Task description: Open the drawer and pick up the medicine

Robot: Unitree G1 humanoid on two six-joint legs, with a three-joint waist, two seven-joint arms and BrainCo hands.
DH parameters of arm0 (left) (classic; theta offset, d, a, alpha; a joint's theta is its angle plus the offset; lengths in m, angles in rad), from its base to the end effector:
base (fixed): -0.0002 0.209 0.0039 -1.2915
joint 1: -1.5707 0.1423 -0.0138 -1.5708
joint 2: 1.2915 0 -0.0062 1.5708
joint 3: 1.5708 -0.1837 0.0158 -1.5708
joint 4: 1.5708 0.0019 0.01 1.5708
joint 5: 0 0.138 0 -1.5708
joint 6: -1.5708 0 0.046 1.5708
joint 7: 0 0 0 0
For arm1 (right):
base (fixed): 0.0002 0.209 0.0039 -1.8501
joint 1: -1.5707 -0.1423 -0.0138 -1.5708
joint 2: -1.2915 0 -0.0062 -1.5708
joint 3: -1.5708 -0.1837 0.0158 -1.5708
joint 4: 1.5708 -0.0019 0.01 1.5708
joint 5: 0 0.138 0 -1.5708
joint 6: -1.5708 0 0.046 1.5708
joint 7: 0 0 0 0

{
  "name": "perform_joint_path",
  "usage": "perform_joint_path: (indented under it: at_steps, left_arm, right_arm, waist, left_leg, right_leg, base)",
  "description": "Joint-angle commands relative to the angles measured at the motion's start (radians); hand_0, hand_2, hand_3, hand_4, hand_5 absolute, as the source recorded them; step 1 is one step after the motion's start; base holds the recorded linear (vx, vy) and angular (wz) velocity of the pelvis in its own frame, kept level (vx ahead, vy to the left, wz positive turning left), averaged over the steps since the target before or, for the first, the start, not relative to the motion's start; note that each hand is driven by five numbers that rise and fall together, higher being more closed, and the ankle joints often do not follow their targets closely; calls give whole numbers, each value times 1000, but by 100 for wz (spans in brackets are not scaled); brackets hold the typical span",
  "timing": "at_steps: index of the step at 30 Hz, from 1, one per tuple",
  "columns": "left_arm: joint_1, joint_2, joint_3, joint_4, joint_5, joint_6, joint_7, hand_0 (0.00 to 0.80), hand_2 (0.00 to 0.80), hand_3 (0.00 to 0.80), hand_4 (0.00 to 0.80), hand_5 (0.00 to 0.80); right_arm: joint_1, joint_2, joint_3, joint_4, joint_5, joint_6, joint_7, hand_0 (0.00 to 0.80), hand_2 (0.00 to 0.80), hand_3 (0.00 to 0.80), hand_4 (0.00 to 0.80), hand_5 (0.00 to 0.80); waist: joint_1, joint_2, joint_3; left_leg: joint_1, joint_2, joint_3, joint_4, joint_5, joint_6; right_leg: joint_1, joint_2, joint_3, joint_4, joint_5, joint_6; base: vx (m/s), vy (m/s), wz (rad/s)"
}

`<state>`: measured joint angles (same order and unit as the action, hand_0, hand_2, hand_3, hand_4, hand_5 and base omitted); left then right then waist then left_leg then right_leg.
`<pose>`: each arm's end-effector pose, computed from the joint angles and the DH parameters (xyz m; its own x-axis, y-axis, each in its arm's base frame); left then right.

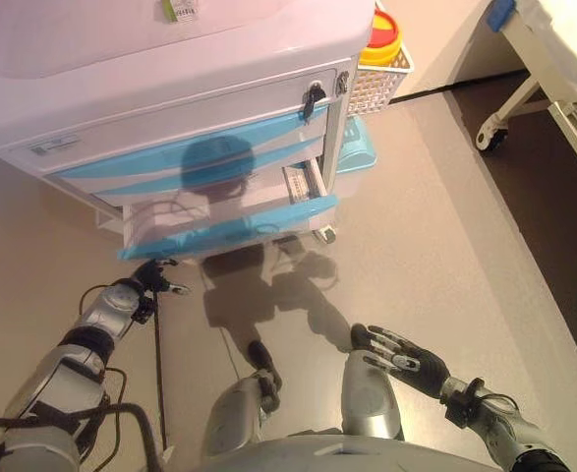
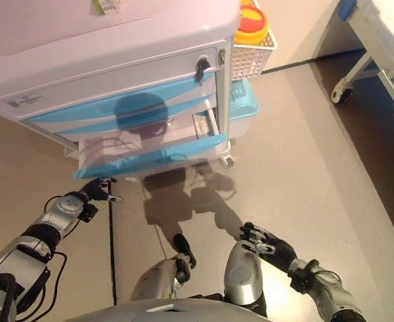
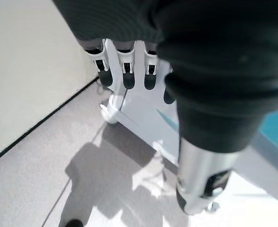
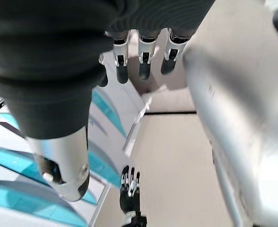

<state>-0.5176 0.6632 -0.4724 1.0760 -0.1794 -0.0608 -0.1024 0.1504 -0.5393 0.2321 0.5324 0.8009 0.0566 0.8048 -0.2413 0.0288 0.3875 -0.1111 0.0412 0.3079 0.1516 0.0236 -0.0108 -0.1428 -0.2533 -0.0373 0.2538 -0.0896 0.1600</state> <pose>0.2533 0.3027 0.0236 0.8266 0.1661 -0.5378 0.2166 0.7880 0.5763 0.1209 -0.2660 -0.0485 0.6755 0.6172 -0.4034 -0.3381 0.7455 0.5744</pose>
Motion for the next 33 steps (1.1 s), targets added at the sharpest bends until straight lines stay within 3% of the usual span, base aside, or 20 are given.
perform_joint_path:
  at_steps: [1, 9, 18, 19, 33]
  left_arm:
    - [-49, 48, 61, 52, -57, -59, 35, 0, 0, 0, 0, 0]
    - [-135, 81, 57, 167, -83, -82, 60, 0, 0, 0, 0, 0]
    - [-231, 98, 67, 302, -132, -119, 60, 0, 0, 0, 0, 0]
    - [-242, 97, 64, 310, -135, -123, 62, 0, 0, 0, 0, 0]
    - [-448, 149, 26, 373, -237, -112, 80, 0, 0, 0, 0, 0]
  right_arm:
    - [26, -2, 40, -41, 59, -15, 52, 0, 0, 0, 0, 0]
    - [17, -23, 53, -35, 112, -35, 71, 0, 0, 0, 0, 0]
    - [-7, -27, 86, -38, 168, -70, 59, 0, 0, 0, 0, 0]
    - [-9, -26, 88, -41, 173, -72, 60, 0, 0, 0, 0, 0]
    - [-65, -30, 131, -62, 227, -113, 70, 0, 0, 0, 0, 0]
  waist:
    - [-23, -3, -33]
    - [-48, -7, -5]
    - [-60, -35, 24]
    - [-61, -34, 33]
    - [-61, -71, 118]
  left_leg:
    - [-23, -37, -30, 145, -135, 16]
    - [-64, -31, -20, 184, -144, 13]
    - [-120, -12, -8, 244, -161, 15]
    - [-119, -7, -19, 261, -189, 8]
    - [-244, 8, -26, 351, -215, 19]
  right_leg:
    - [-147, -4, -16, 31, 143, -6]
    - [-188, -1, 13, 45, 141, -16]
    - [-232, -2, 32, 70, 154, -23]
    - [-231, 2, 35, 89, 133, -17]
    - [-334, 18, 75, 118, 187, -24]
  base:
    - [-13, 70, 2]
    - [-14, 62, -5]
    - [2, 27, -3]
    - [58, 31, -2]
    - [-31, 24, -1]
